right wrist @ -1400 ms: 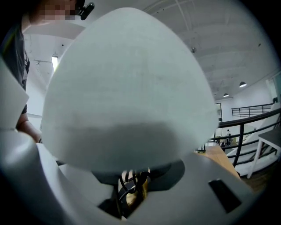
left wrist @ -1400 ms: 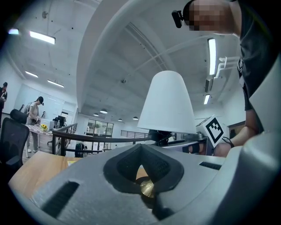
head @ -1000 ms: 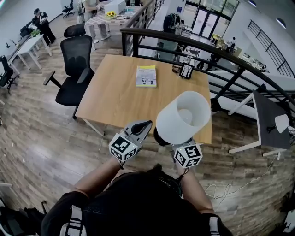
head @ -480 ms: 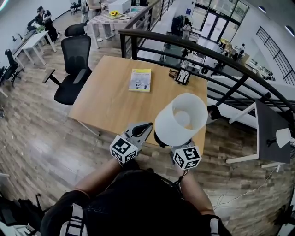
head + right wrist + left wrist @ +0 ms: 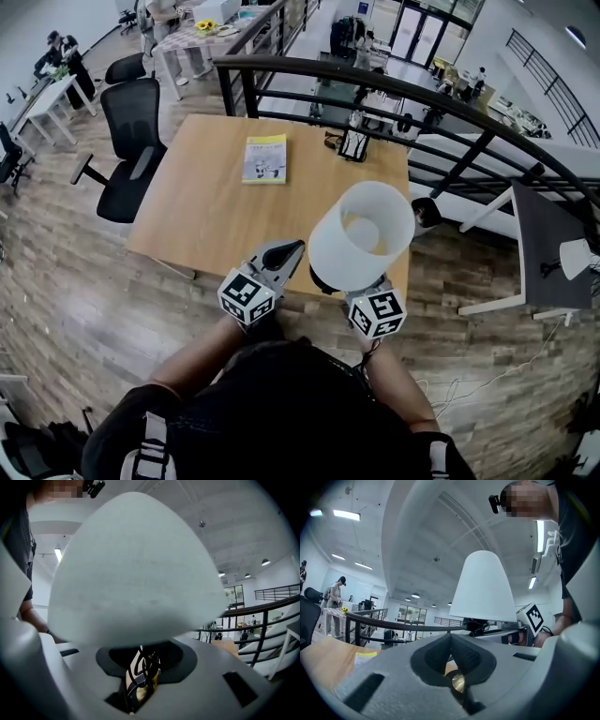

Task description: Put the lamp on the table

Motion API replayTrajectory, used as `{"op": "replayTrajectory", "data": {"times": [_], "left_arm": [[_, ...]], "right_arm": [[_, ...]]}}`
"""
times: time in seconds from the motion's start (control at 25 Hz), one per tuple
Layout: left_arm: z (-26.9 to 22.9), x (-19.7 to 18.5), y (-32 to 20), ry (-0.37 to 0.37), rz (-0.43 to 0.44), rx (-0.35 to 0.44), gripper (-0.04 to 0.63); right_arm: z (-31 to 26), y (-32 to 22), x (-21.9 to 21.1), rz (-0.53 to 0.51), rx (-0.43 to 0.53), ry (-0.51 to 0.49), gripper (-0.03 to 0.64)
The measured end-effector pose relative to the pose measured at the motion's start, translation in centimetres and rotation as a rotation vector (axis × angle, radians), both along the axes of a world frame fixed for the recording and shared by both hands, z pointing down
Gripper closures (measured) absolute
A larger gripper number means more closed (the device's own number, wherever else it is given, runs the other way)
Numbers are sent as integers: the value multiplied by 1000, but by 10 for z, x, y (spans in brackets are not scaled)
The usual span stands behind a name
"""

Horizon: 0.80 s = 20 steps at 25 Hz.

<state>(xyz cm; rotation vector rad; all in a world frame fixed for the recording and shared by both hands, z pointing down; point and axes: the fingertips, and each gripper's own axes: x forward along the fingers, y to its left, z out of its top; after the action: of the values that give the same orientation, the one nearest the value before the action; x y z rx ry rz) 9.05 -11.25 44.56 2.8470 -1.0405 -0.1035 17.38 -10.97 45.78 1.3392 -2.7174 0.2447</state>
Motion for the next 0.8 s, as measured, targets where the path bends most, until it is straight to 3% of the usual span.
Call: {"op": "replayTrajectory", "data": {"times": [0.4,0.8], "left_arm": [[6,-13,-39,30,13,-20,588],[4,-64,-111,10,46,24,588]], "right_arm": [[15,-31,-10,31,-22,21,499],[27,-94,-51,93,-34,26,500]]}}
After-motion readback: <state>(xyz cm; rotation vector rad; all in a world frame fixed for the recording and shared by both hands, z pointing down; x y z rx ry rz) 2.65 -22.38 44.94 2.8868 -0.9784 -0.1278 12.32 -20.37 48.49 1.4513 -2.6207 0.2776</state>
